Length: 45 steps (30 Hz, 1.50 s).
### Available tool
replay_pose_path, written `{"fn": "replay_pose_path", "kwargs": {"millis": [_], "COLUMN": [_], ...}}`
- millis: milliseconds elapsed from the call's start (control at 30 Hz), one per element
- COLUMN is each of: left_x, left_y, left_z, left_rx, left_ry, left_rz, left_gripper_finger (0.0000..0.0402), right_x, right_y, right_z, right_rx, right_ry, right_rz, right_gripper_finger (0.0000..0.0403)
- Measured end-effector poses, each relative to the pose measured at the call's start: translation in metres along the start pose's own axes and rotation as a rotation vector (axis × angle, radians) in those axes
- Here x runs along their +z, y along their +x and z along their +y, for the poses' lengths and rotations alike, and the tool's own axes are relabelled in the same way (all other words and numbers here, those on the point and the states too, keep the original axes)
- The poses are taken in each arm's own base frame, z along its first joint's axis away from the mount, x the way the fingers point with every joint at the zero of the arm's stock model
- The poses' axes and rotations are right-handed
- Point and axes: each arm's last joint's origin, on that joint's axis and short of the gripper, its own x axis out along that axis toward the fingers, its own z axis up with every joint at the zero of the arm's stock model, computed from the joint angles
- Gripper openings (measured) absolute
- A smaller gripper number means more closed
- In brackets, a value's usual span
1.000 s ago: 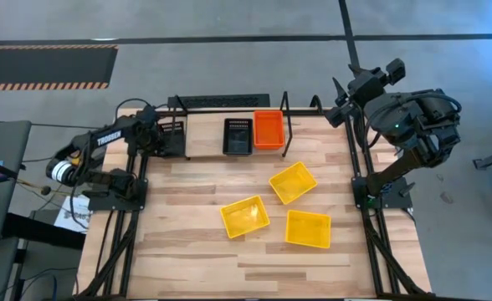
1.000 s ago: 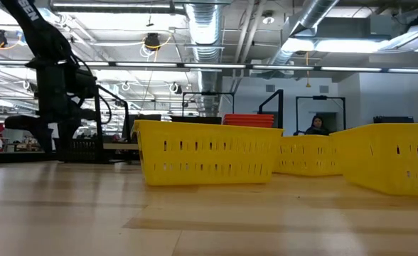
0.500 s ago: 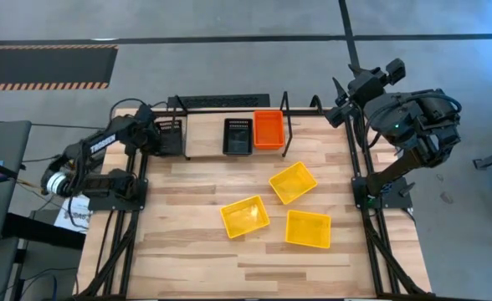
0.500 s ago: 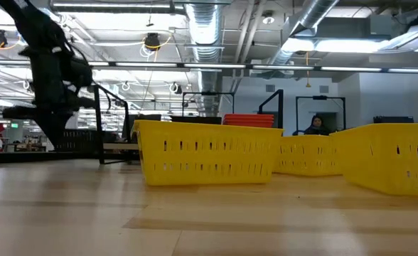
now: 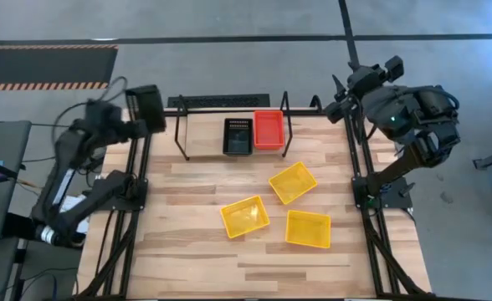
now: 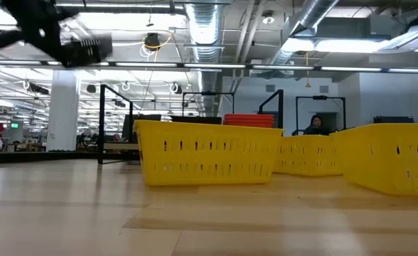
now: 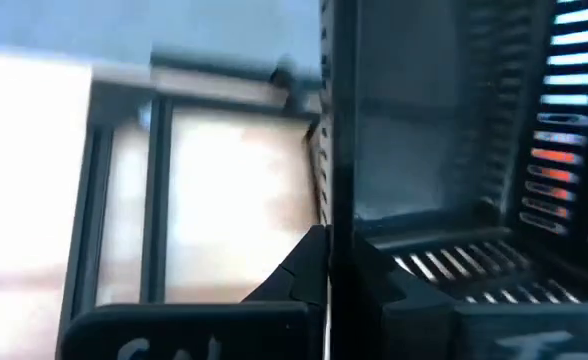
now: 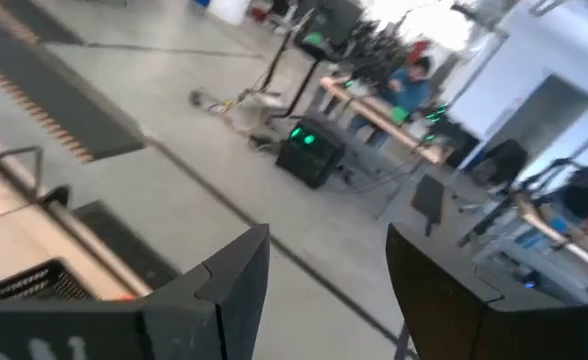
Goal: Stack baskets on shelf by color
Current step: Stack the black bin on top of the black bins on the shelf
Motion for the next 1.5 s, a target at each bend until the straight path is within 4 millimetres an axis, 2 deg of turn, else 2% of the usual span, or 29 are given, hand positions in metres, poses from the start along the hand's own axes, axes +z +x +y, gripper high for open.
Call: {"fn": "replay_pose_path", "kwargs": {"millis": [167, 300, 500, 600, 700, 867, 967, 1100, 1300, 1500], "left_x": [-0.003, -0.002, 0.006, 0.014, 0.026, 0.043, 0.048, 0.054, 0.063, 0.07], "left_y": [-0.044, -0.062, -0.057, -0.053, -0.048, -0.038, -0.025, 0.0, 0.036, 0.073], "left_z": [-0.002, -0.005, -0.01, -0.016, -0.024, -0.037, -0.044, -0.061, -0.12, -0.175], "left_rx": [-0.055, -0.109, -0.136, -0.207, -0.305, -0.422, -0.429, -0.432, -0.607, -0.554], "left_ry": [0.017, 0.033, 0.069, 0.111, 0.149, 0.209, 0.234, 0.285, 0.421, 0.569], "left_rz": [-0.137, -0.19, -0.161, -0.161, -0.187, -0.209, -0.168, -0.087, -0.139, -0.15], "left_gripper_finger": [0.0, 0.0, 0.0, 0.0, 0.0, 0.0, 0.0, 0.0, 0.0, 0.0], "right_x": [0.0, 0.004, 0.013, 0.016, 0.019, 0.029, 0.037, 0.043, 0.047, 0.05], "right_y": [0.015, 0.032, 0.063, 0.081, 0.099, 0.114, 0.113, 0.107, 0.089, 0.064], "right_z": [-0.003, 0.001, 0.034, 0.052, 0.067, 0.077, 0.076, 0.08, 0.09, 0.098], "right_rx": [0.081, 0.094, 0.117, 0.104, 0.09, 0.291, 0.399, 0.423, 0.408, 0.256], "right_ry": [0.072, 0.121, 0.019, -0.077, -0.089, 0.013, 0.078, 0.079, 0.082, 0.083], "right_rz": [0.048, 0.073, 0.083, 0.088, 0.082, 0.0, -0.082, -0.138, -0.16, -0.161], "right_gripper_finger": [0.0223, 0.0222, 0.0196, 0.0185, 0.0182, 0.0184, 0.0183, 0.0179, 0.0177, 0.0177]}}
